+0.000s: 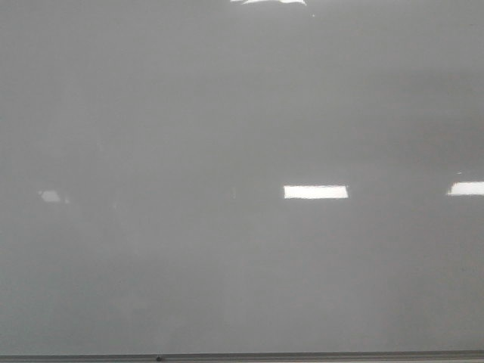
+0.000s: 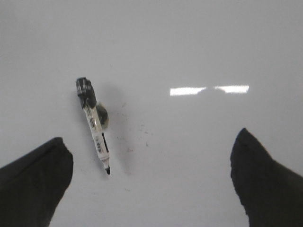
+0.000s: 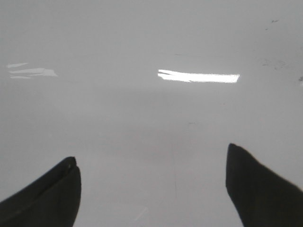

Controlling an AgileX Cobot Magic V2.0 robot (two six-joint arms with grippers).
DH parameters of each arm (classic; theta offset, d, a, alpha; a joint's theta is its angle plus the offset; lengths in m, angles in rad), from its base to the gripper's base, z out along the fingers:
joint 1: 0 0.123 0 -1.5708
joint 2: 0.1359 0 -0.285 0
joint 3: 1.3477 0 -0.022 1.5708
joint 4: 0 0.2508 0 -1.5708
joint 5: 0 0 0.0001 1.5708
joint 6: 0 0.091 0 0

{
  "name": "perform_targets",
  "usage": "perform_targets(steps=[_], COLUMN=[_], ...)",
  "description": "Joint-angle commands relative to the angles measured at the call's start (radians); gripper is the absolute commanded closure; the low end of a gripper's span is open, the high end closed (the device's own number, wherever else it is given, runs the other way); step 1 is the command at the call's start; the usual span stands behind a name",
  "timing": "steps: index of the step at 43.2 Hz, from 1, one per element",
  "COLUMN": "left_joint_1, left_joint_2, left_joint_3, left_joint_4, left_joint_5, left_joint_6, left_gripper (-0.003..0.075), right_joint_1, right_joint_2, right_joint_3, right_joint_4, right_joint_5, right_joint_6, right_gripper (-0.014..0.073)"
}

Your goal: Write number 5 on whiteboard

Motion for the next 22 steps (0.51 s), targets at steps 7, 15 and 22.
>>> perform_targets(steps=[7, 15, 22], left_joint_1=[0.11, 0.228, 0.236], left_joint_2=[0.334, 0.541, 0.689], left_joint_3=[-0.164, -0.268, -0.322], left_joint_4=[-0.015, -0.015, -0.002], left_joint_5=[-0.08, -0.06, -0.069], left_joint_6=[-0.108, -0.108, -0.104], left_gripper=[0.0101, 0.0101, 0.0101], right_joint_1=[-0.001, -0.001, -0.001], right_joint_2=[0.014, 0.014, 0.014], right_joint_3=[-0.035, -0.035, -0.035], right_joint_4=[0.005, 0.005, 0.005], right_joint_5=[-0.083, -0.083, -0.083], right_joint_6=[0.003, 0.003, 0.003], right_gripper=[-0.005, -0.005, -0.005])
